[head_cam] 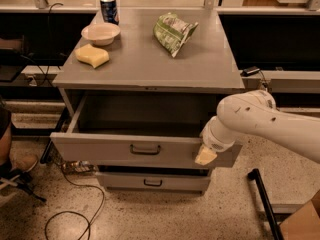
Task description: Open top drawer
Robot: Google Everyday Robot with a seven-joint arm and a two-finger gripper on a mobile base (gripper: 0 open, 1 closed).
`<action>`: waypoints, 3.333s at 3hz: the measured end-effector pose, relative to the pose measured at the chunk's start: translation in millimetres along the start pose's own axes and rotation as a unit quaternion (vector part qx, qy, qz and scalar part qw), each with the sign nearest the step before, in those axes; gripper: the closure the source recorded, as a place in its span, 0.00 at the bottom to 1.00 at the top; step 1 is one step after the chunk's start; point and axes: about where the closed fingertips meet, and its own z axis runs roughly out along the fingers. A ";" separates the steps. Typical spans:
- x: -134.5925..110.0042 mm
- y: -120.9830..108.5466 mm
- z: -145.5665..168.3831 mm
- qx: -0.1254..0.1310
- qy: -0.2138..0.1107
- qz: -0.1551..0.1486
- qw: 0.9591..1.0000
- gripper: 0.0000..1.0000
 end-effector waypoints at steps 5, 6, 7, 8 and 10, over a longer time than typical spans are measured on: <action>10.1 25.7 -13.3 0.003 0.000 0.033 0.999 0.81; 9.9 26.1 -13.0 0.003 0.000 0.032 0.999 0.58; 9.8 26.1 -13.2 0.003 0.000 0.032 0.999 0.34; 9.8 26.2 -13.2 0.003 0.000 0.032 0.999 0.11; 9.8 26.6 -13.2 0.002 0.001 0.032 0.999 0.00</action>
Offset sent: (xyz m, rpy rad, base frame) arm -0.1356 -0.0265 0.0110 0.0719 0.0431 -0.3186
